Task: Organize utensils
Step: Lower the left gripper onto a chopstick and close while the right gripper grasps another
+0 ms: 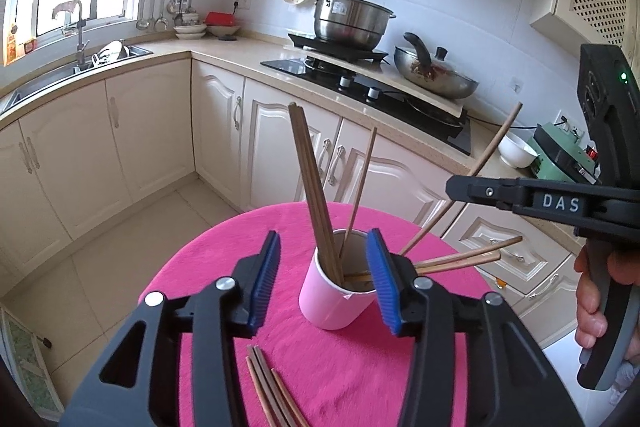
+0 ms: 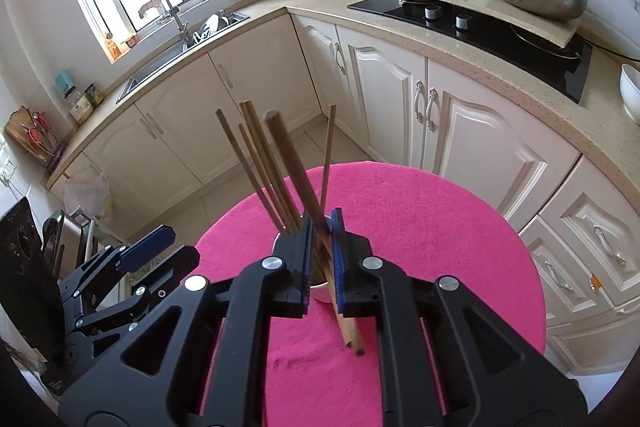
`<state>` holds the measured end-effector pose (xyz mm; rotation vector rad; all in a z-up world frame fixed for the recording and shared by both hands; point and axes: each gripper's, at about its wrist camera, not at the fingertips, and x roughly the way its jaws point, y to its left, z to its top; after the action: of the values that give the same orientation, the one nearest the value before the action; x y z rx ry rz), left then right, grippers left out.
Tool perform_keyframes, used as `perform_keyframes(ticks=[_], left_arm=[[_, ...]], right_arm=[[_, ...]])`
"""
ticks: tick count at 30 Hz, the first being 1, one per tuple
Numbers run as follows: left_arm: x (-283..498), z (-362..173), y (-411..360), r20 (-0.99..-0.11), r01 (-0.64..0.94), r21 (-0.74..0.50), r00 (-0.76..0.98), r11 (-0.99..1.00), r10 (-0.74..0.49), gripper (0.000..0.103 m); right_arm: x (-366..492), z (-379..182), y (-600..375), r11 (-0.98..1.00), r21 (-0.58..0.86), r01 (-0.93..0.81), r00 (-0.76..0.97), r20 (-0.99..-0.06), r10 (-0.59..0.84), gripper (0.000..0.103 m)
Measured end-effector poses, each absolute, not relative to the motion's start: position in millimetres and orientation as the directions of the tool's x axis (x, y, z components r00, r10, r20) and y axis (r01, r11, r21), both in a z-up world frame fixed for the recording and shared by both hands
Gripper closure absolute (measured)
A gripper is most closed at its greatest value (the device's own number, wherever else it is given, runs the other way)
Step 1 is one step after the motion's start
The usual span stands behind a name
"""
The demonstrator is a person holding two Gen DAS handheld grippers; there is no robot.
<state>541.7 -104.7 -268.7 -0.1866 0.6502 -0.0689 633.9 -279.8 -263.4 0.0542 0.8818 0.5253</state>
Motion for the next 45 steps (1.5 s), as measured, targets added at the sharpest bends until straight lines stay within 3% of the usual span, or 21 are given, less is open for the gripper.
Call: perform_keyframes(ticks=[3,5,11,21,28,39,45], left_arm=[[536,-265,-104,-0.597,-0.001,-0.189,0.794,0.982,-0.115,0.058],[531,-263,-104,-0.6,-0.005,-0.184,0.792,0.983,-0.109,0.058],[517,-264,-100,-0.619,-0.019,-0.174,0.779,0.985,-0.095,0.058],[485,-307,-74,-0.753,-0.105,-0.177,0.655,0.979,-0.065,0.058],[474,-367,-62,-0.882,-0.18,-0.217,0.457,0.959,-0.113,0.058],[480,-423,-77,-0.964,-0.19,-0.156,0.241,0.969,-0.108,0.058],[488,-439,-91,-0.983,-0.163,-0.106,0.163,0.981,-0.08,0.058]], right_arm=[[628,-257,-281,0.871,0.261,-0.416,0.528,-0.711,0.465,0.087],[625,-254,-281,0.872,0.259,-0.415,0.535,-0.705,0.465,0.075],[613,-242,-285,0.87,0.261,-0.419,0.553,-0.686,0.473,0.075],[562,-240,-284,0.882,0.195,-0.429,0.565,-0.703,0.431,0.075],[529,-280,-276,0.878,0.185,-0.441,0.493,-0.768,0.409,0.075],[503,-369,-269,0.884,0.206,-0.42,0.317,-0.879,0.355,0.075],[499,-388,-271,0.887,0.215,-0.408,0.27,-0.9,0.342,0.075]])
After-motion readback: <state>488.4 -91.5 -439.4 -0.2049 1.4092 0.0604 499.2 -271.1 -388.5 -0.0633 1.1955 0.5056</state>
